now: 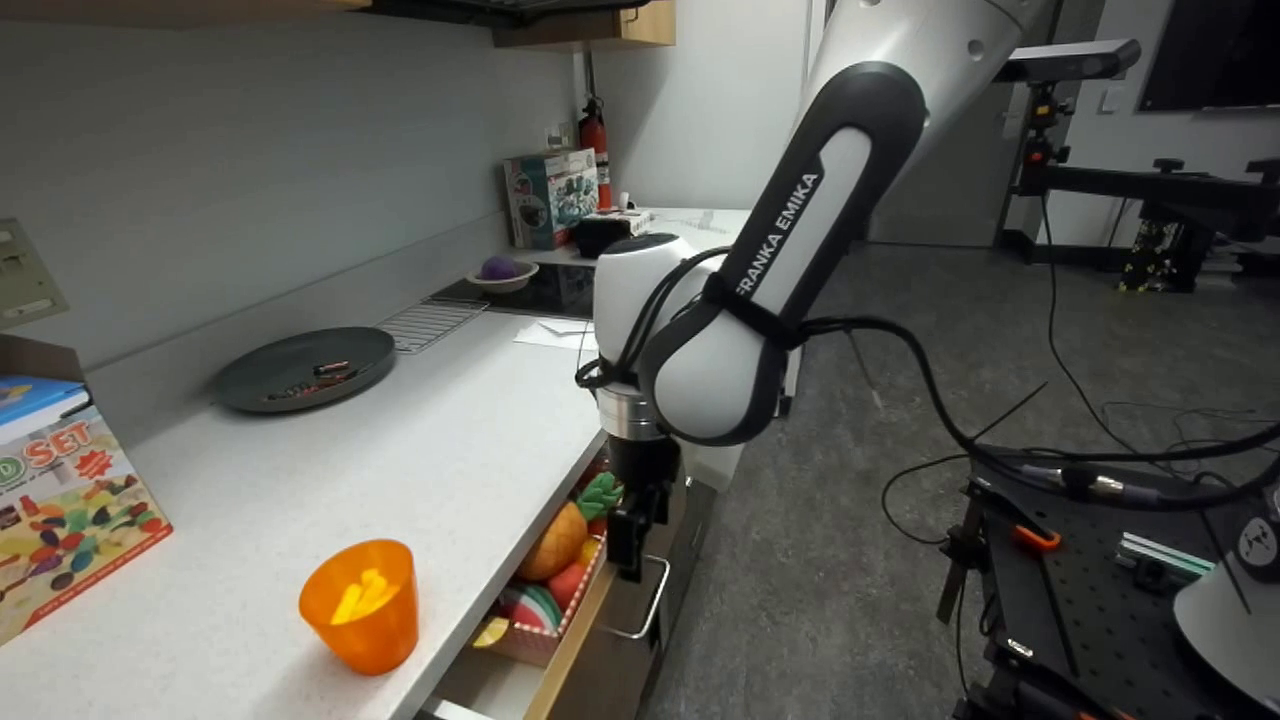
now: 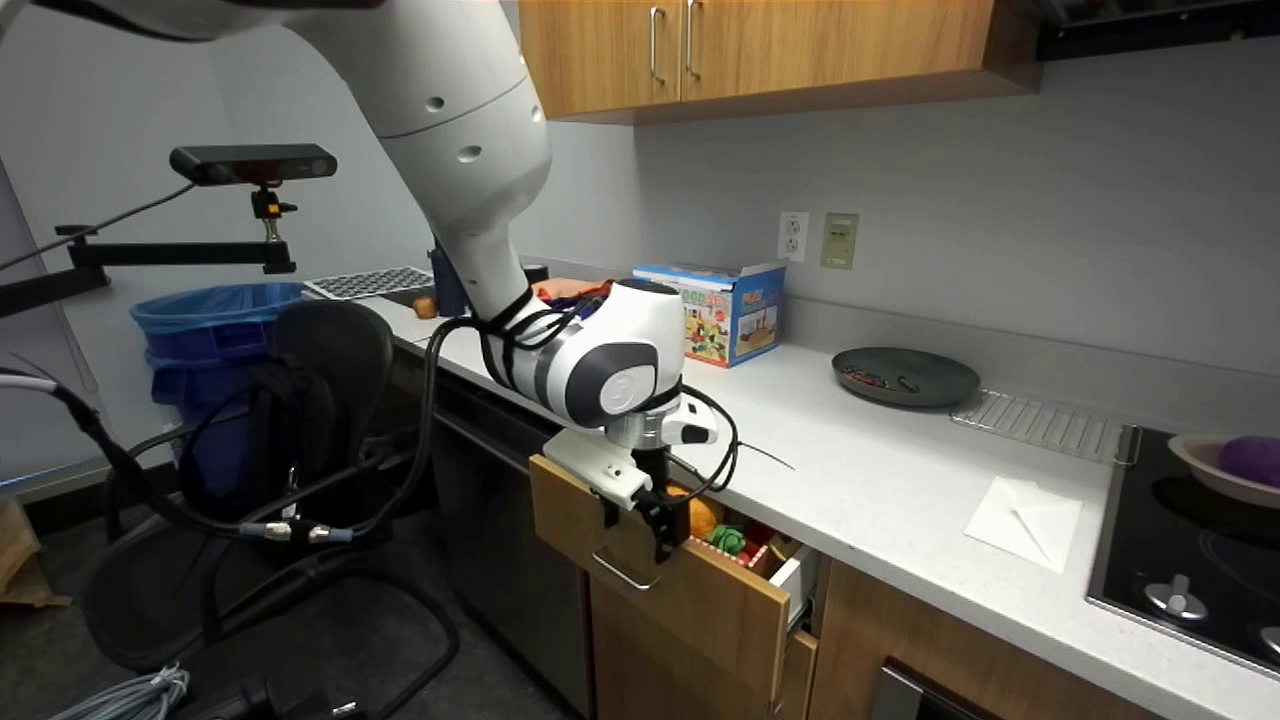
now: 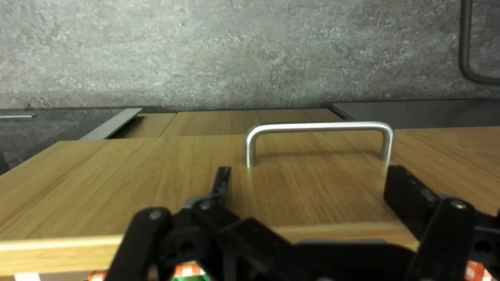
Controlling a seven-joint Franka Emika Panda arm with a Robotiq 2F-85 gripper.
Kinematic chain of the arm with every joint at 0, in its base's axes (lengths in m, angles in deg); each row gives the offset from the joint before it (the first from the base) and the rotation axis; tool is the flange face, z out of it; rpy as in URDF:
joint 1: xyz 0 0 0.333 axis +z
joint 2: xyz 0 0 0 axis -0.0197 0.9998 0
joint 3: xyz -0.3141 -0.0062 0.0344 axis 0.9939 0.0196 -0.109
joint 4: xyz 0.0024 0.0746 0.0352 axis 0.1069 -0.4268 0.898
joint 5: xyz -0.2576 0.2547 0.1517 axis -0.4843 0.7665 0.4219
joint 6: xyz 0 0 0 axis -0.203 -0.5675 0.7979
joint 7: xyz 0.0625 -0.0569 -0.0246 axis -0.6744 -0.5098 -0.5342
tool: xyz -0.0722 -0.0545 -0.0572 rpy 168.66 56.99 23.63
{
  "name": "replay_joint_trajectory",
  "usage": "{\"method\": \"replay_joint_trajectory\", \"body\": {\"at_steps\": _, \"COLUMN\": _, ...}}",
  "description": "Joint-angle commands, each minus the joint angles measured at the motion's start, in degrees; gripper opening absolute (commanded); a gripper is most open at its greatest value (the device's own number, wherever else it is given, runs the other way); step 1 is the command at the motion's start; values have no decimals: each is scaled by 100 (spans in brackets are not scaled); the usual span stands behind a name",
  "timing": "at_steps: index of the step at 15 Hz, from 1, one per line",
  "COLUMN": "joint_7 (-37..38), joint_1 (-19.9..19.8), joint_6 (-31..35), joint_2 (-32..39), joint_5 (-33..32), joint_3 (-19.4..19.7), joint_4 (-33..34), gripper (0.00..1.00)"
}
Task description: Close the open drawer
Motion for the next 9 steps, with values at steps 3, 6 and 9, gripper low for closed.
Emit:
{"method": "replay_joint_trajectory", "body": {"at_steps": 3, "joint_7": -152, "joint_1": -118, "joint_6": 33, "joint_2": 982, "joint_5": 37, "joint_3": -110, "joint_4": 1239, "gripper": 100}}
{"method": "replay_joint_trajectory", "body": {"at_steps": 6, "joint_7": -132, "joint_1": -166, "joint_6": 212, "joint_2": 1234, "joint_5": 46, "joint_3": -86, "joint_4": 1539, "gripper": 100}}
{"method": "replay_joint_trajectory", "body": {"at_steps": 9, "joint_7": -47, "joint_1": -96, "joint_6": 740, "joint_2": 1274, "joint_5": -2, "joint_3": -57, "joint_4": 1463, "gripper": 100}}
